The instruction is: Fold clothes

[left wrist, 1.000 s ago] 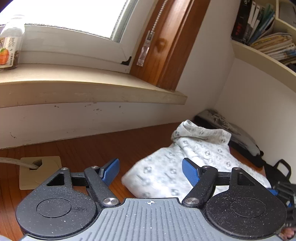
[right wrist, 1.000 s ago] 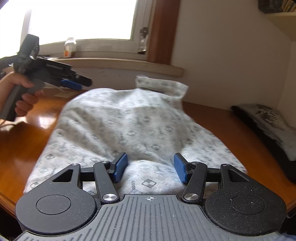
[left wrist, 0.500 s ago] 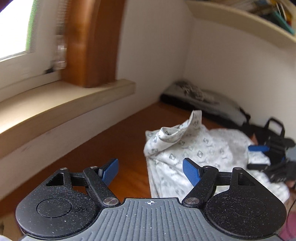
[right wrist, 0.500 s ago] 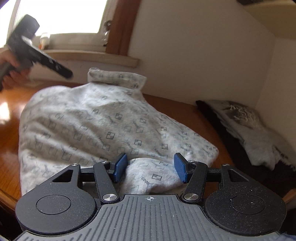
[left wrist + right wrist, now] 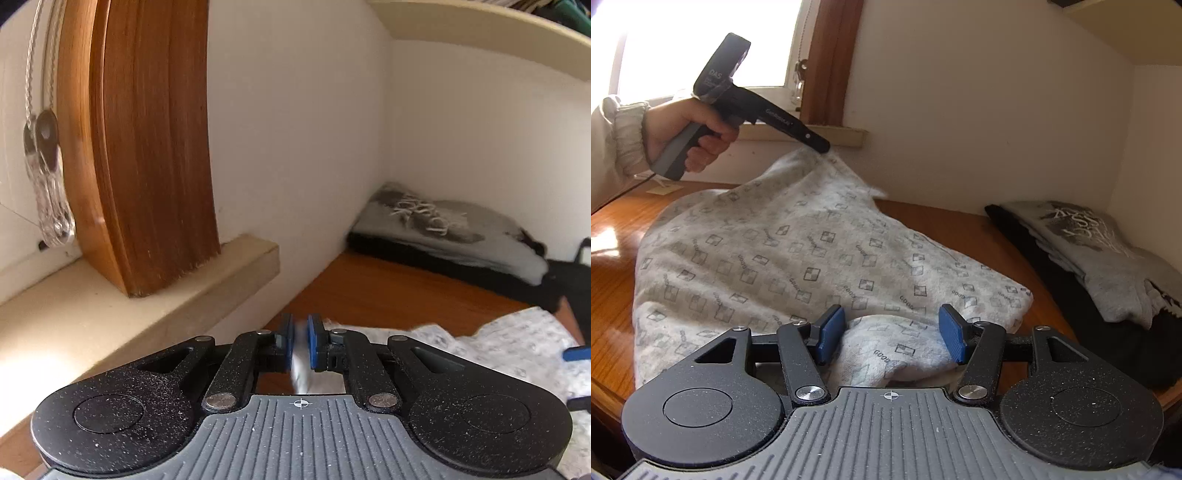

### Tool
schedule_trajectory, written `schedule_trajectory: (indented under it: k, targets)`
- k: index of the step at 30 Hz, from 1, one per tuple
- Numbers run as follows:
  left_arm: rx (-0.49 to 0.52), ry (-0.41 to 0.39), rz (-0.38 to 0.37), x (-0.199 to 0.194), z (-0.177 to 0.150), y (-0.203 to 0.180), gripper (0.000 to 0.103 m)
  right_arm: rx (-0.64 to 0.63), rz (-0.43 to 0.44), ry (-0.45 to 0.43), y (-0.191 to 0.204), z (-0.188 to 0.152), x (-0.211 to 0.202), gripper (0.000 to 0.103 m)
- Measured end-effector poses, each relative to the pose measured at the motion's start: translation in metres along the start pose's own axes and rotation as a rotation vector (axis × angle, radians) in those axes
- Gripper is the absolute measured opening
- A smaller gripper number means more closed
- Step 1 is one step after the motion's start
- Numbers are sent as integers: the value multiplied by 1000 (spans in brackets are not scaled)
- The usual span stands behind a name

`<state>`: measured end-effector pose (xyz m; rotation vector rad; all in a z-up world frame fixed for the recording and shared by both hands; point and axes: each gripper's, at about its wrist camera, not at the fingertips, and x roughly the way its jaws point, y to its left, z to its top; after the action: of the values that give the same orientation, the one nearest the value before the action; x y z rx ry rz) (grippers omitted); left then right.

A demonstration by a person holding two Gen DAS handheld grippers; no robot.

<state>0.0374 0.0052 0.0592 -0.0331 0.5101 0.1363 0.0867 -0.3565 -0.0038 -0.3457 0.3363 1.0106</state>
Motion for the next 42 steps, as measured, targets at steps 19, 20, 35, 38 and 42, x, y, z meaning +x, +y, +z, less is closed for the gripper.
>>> schedule_trajectory:
  k: [19,20,35,38,42]
  targets:
    - [-118,122,-205,-52,-80,7,50,381,-70,74,-75,18,22,54]
    - [-128,121,-212,-51,-81,8,40,406,-61,71,-78,19,25,45]
    - [-165,113,-66,-78,-89,29,28,363,-215,27,-68,23,22,23]
    - [-154,108,-75,-96,-97,25,43,374,-209,17,-65,24,7,38]
    - [-155,113,-99,-116,-109,17,51,310,-159,26,-42,30,-9,47]
